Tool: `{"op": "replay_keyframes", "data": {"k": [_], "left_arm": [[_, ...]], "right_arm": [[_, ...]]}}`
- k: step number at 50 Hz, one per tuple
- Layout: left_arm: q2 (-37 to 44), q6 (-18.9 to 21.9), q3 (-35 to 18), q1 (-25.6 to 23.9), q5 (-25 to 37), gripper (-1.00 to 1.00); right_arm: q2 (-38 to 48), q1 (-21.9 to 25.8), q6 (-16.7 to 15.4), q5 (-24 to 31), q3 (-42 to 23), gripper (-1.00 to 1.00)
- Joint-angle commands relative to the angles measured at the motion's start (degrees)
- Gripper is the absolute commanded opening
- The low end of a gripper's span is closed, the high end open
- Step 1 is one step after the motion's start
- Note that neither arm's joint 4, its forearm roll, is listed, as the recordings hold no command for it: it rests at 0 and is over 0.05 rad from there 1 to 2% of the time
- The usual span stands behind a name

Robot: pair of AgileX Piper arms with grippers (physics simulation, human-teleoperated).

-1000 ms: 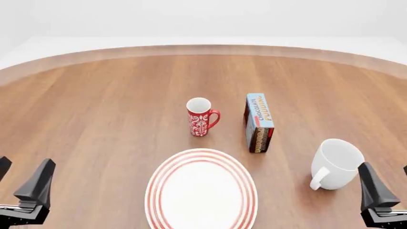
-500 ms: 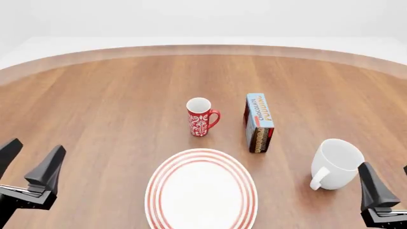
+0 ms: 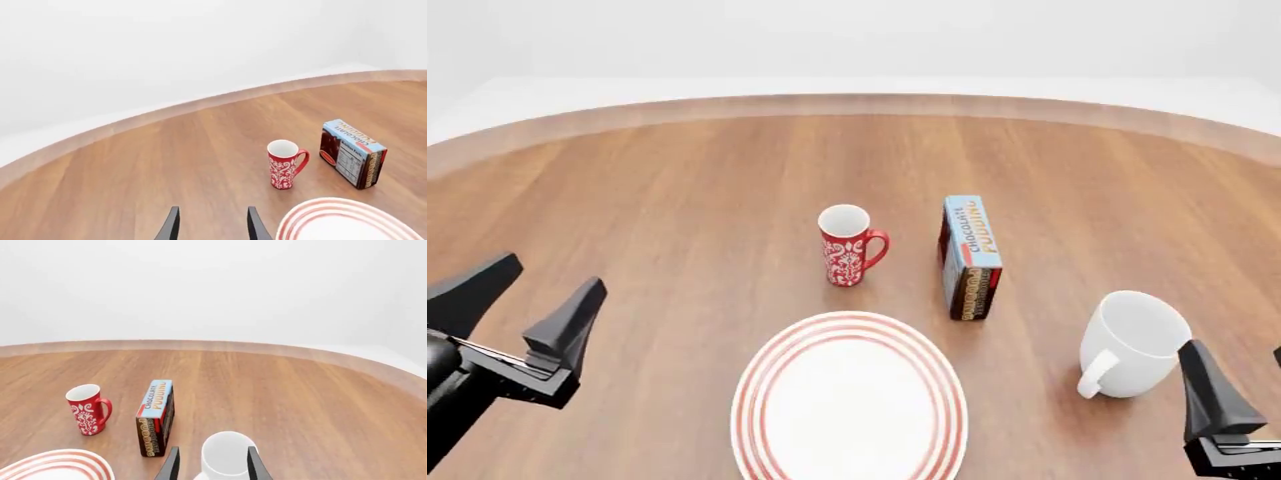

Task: Pick up the white mug and put it on the plate, and put the chocolate pudding to the right of the plate.

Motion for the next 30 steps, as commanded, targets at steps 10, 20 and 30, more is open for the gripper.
{"op": "replay_keyframes", "data": {"k": [10,20,30], "left_arm": [[11.1,2.1,-4.2,-6.8,-5.2,1.00],[17.2,2.6,-5.9,-9.8,-8.4,1.00],[21.4,2.9,-8.3,-13.0,-10.0,1.00]], "right_arm": [[0.0,0.1,0.0,0.0,0.0,1.00],[0.0,0.1,0.0,0.0,0.0,1.00],[0.0,0.1,0.0,0.0,0.0,1.00]]}}
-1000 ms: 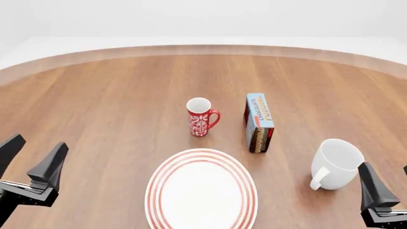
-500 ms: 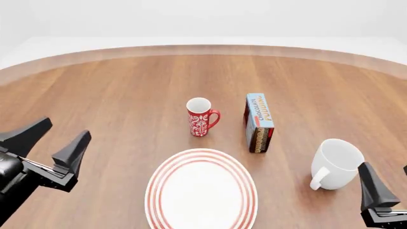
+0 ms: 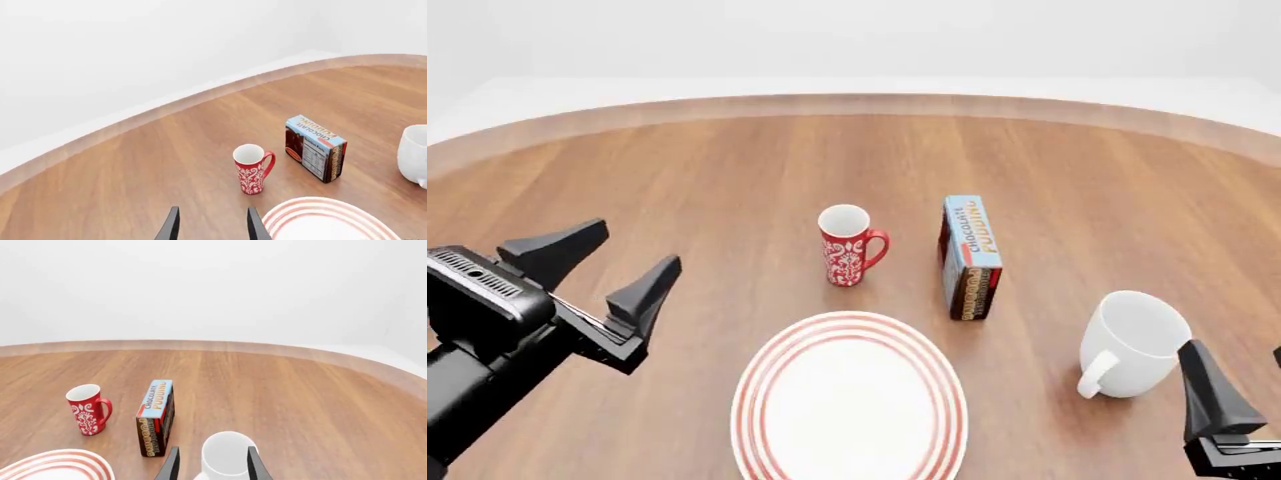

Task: Pick up the white mug and put it on the plate, and put the chocolate pudding to the right of the plate.

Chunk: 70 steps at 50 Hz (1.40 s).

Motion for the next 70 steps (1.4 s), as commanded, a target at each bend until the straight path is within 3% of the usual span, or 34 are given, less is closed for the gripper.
{"op": "replay_keyframes", "data": {"k": [1,34,70], "left_arm": [[5.2,0.3,-2.4,-3.4,-2.2,1.00],[19.3,0.8,-10.8,-13.4,-5.3,1.00],[29.0,0.5,-18.2,-21.6,-4.3,1.00]], "right_arm": [[0.0,0.0,0.0,0.0,0.0,1.00],[0.0,0.0,0.0,0.0,0.0,1.00],[0.0,0.0,0.0,0.0,0.0,1.00]]}}
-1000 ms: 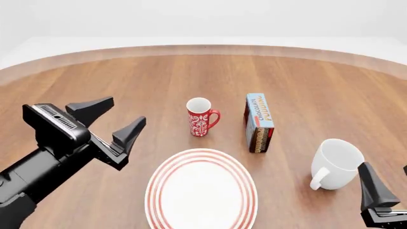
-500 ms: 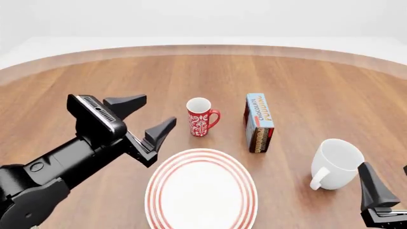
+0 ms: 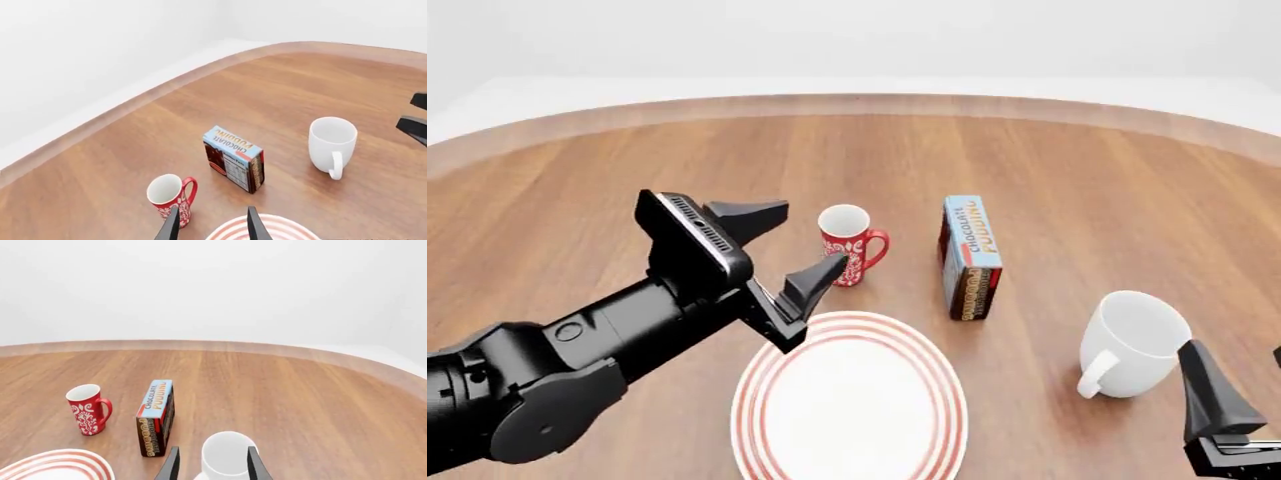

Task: Pick up the white mug and put it on the plate, and put the chocolate pudding to the right of the plate.

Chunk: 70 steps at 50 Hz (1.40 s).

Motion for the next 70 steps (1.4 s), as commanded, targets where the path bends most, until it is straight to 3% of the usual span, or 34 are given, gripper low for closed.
{"op": "replay_keyframes", "data": {"k": [1,41,70], "left_arm": [[3.7,-0.1,-2.6,-2.9,0.4,1.00],[11.8,-2.6,-10.6,-9.2,3.1,1.00],[18.9,-3.9,-18.9,-12.9,8.5,1.00]], "right_arm": [[0.0,0.0,0.0,0.0,0.0,1.00],[0.0,0.0,0.0,0.0,0.0,1.00],[0.0,0.0,0.0,0.0,0.0,1.00]]}}
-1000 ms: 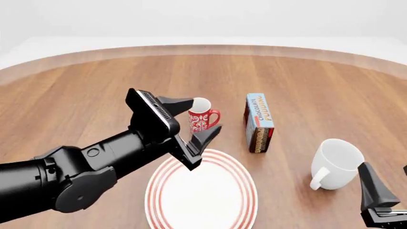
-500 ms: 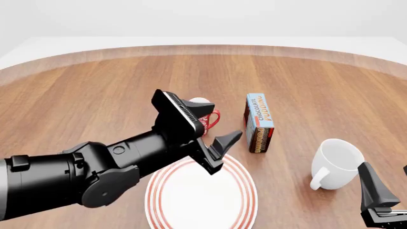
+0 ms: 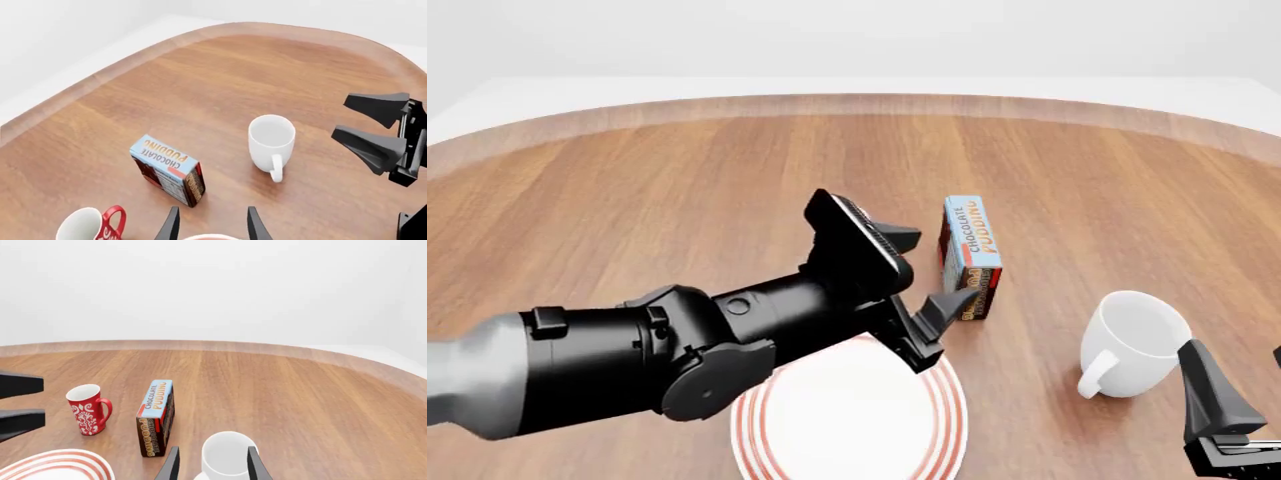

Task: Pick up the white mug and put it on the plate, and put the chocolate pudding to the right of the plate.

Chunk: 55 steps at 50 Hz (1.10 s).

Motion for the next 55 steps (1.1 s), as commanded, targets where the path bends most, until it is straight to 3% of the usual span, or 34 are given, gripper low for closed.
{"op": "replay_keyframes", "data": {"k": [1,55], "left_arm": [[2.5,-0.8,-2.9,-1.5,1.6,1.00],[14.0,-3.5,-11.5,-5.7,5.2,1.00]], "right_arm": [[0.0,0.0,0.0,0.0,0.0,1.00],[0.0,0.8,0.2,-0.1,0.0,1.00]]}}
